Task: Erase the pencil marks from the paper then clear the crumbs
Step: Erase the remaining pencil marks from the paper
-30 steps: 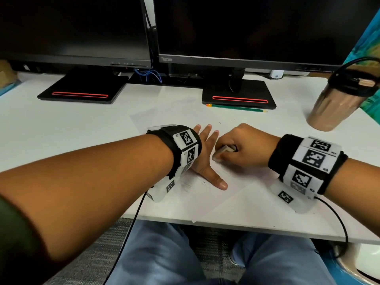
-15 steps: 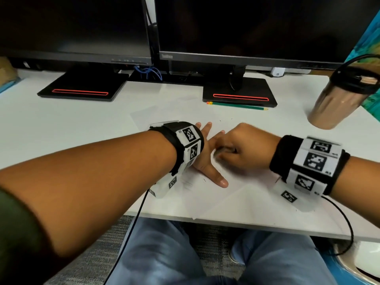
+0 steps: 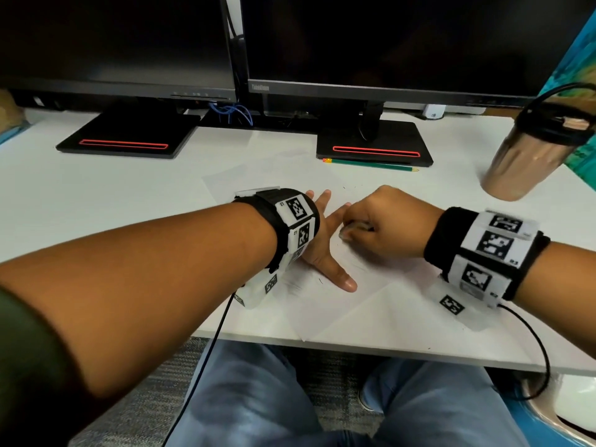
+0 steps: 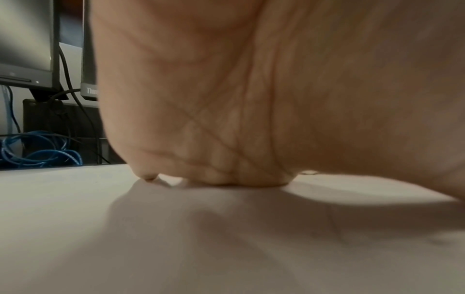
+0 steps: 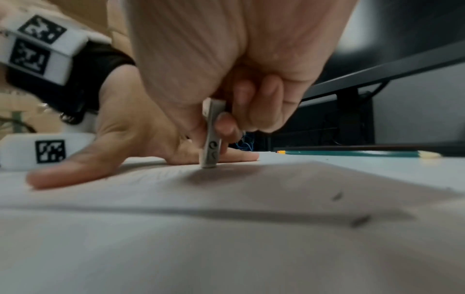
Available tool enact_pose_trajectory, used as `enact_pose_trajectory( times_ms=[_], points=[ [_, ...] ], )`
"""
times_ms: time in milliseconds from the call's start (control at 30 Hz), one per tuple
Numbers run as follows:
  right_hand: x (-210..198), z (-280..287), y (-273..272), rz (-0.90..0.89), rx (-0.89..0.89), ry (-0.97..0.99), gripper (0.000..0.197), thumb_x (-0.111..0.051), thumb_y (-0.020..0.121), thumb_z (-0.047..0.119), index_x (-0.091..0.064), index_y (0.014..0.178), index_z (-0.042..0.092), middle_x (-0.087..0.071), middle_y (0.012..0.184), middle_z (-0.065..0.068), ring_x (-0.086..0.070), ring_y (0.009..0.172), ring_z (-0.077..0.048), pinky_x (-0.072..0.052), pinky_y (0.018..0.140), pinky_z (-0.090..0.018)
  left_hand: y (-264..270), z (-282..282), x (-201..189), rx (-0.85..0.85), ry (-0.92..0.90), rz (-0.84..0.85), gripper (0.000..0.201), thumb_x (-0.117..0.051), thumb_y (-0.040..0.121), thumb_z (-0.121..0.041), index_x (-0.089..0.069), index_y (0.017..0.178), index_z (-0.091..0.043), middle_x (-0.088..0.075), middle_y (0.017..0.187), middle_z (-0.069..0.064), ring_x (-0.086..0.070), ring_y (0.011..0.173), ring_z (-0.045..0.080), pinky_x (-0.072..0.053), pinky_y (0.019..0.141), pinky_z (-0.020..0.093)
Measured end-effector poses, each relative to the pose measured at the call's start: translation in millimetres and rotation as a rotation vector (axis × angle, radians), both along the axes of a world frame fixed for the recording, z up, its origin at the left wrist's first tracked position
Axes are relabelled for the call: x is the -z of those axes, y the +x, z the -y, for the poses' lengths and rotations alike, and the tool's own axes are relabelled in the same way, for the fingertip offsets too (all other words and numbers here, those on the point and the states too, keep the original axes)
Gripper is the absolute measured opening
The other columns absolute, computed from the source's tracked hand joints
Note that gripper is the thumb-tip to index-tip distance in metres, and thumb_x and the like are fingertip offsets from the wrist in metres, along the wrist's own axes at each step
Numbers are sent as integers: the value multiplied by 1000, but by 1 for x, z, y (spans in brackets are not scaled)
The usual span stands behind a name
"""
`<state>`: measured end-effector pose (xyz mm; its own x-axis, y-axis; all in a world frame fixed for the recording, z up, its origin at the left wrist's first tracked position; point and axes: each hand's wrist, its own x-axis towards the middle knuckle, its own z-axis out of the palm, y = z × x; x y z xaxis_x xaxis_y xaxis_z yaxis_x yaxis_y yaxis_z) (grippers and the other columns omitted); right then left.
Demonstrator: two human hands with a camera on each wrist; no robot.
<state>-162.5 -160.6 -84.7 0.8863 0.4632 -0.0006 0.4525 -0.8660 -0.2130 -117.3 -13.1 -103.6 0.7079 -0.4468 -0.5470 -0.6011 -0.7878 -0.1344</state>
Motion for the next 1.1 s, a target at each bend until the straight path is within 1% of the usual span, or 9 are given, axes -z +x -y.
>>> enact_pose_trajectory(
  times_ms=[167,267,433,533,667,800,933,1033,1100],
  points=[
    [-4,2,-5,-74,-11,44,8,-65,87,21,-72,87,24,-51,55,25,-58,61,-3,-35,56,-9,2,0,2,-2,-6,0,140,-55,55,-95,30,150,-36,32,160,9,20,149,37,-1,118,60],
    [-4,9,1,24,57,-36,12,-61,89,23,-72,88,18,-55,59,14,-61,69,-19,-39,59,-24,1,1,2,-2,-8,17,141,-55,55,-95,31,149,-35,30,161,9,18,150,37,-3,118,61],
    [-3,2,-8,-77,-31,59,8,-65,87,22,-71,89,27,-56,58,16,-56,58,-1,-37,56,-9,2,-1,1,3,-7,19,140,-55,54,-95,28,150,-35,31,161,8,17,150,37,-5,118,61],
    [-3,8,0,2,50,-2,11,-63,89,24,-73,88,19,-59,63,7,-59,65,-15,-40,59,-24,3,0,2,-2,7,22,142,-53,51,-97,30,149,-35,31,161,8,17,150,38,-4,118,61],
    [1,-2,-12,-85,-78,66,9,-64,86,19,-73,85,16,-58,59,17,-55,59,-3,-39,57,-13,2,1,1,3,9,12,139,-54,55,-95,28,150,-35,32,160,9,17,150,37,-5,118,61],
    [-2,9,1,-1,53,28,11,-65,87,25,-73,86,17,-60,62,8,-51,56,-7,-42,61,-25,3,1,2,3,15,23,142,-53,52,-97,31,149,-35,31,160,9,16,150,38,-5,117,62],
    [3,2,-11,-77,-57,72,7,-67,86,23,-71,82,20,-61,59,10,-55,56,-3,-40,55,-14,4,1,3,-2,11,8,141,-54,53,-95,31,149,-36,33,160,8,19,150,37,-4,118,61],
    [1,10,-2,-5,41,27,11,-64,88,26,-72,85,20,-66,66,3,-55,58,-9,-50,63,-30,5,0,4,4,-1,17,144,-54,50,-97,31,148,-36,32,160,8,17,150,38,-4,117,62],
    [1,8,-5,28,-8,21,10,-62,88,23,-70,83,26,-66,65,2,-54,57,-13,-47,60,-26,4,1,4,7,0,24,143,-54,52,-96,31,149,-35,31,160,8,17,150,38,-4,118,61]
  ],
)
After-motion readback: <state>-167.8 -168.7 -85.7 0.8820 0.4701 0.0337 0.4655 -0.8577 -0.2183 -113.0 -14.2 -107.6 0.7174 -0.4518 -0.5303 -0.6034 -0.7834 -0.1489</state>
